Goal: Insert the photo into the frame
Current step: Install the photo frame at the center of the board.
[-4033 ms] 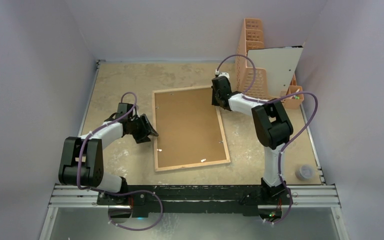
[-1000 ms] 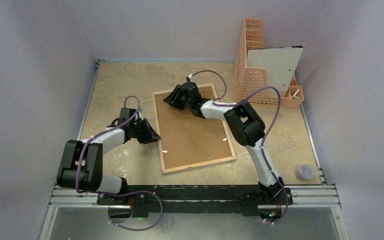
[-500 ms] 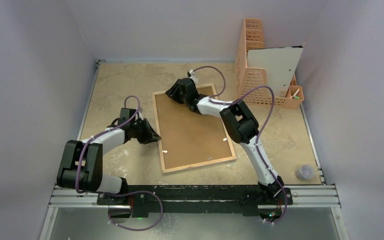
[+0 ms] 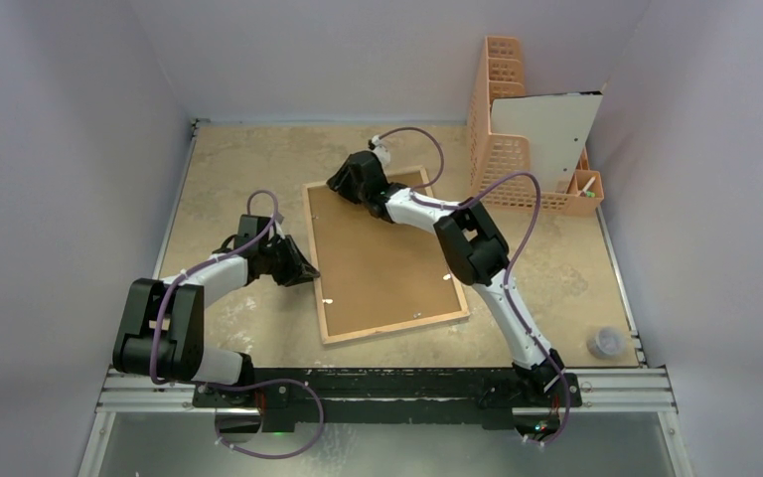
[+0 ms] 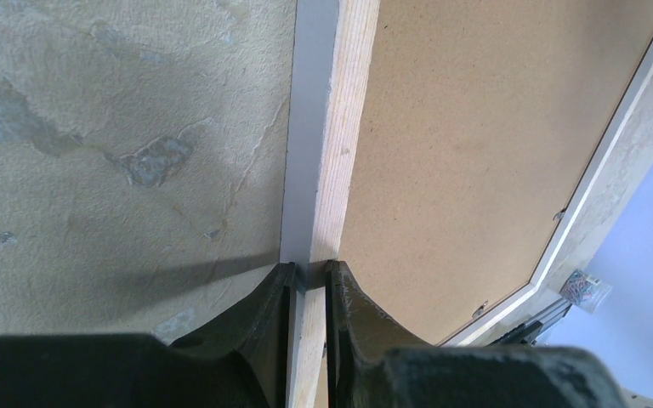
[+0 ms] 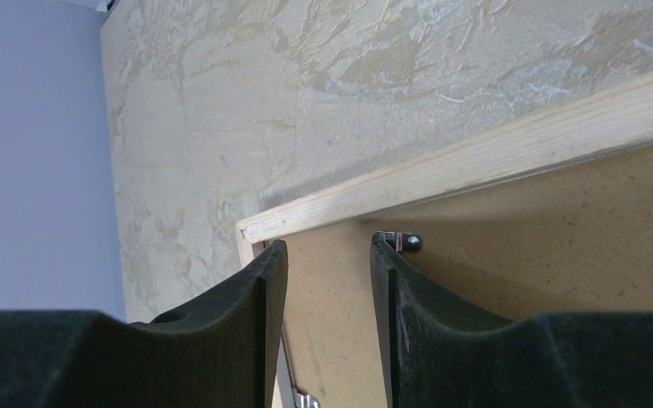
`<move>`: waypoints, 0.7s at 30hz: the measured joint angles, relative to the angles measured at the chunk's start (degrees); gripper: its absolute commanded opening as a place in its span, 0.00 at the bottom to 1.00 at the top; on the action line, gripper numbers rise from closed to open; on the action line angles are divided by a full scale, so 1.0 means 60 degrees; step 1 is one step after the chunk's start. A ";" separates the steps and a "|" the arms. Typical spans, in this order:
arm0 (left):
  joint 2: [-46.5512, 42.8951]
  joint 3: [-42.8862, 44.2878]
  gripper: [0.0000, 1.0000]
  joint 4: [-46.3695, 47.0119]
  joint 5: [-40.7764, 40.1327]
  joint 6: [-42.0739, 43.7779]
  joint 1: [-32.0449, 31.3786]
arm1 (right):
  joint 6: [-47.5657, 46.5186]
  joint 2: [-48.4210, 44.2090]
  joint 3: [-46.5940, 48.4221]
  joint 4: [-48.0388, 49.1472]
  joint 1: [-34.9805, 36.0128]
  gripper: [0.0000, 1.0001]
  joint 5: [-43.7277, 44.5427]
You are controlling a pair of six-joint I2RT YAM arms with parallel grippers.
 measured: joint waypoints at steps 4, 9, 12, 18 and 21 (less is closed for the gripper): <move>0.0000 0.0000 0.08 0.0000 0.0004 0.0000 0.0000 | -0.0004 0.0222 0.0463 -0.0328 0.0044 0.44 0.0270; 0.0000 0.0000 0.08 -0.0004 0.0000 0.0000 -0.0004 | 0.0000 0.0412 0.0882 -0.0619 0.0069 0.44 0.0535; 0.0000 0.0000 0.08 -0.0011 -0.0022 0.0000 -0.0004 | 0.0000 0.0455 0.1024 -0.0772 0.0084 0.44 0.0678; 0.0000 0.0000 0.08 -0.0025 -0.0062 -0.0004 -0.0004 | -0.0011 0.0463 0.1096 -0.0907 0.0138 0.42 0.1056; 0.0000 0.0000 0.08 -0.0015 -0.0073 -0.0007 -0.0022 | -0.0051 0.0463 0.1115 -0.0958 0.0178 0.42 0.1373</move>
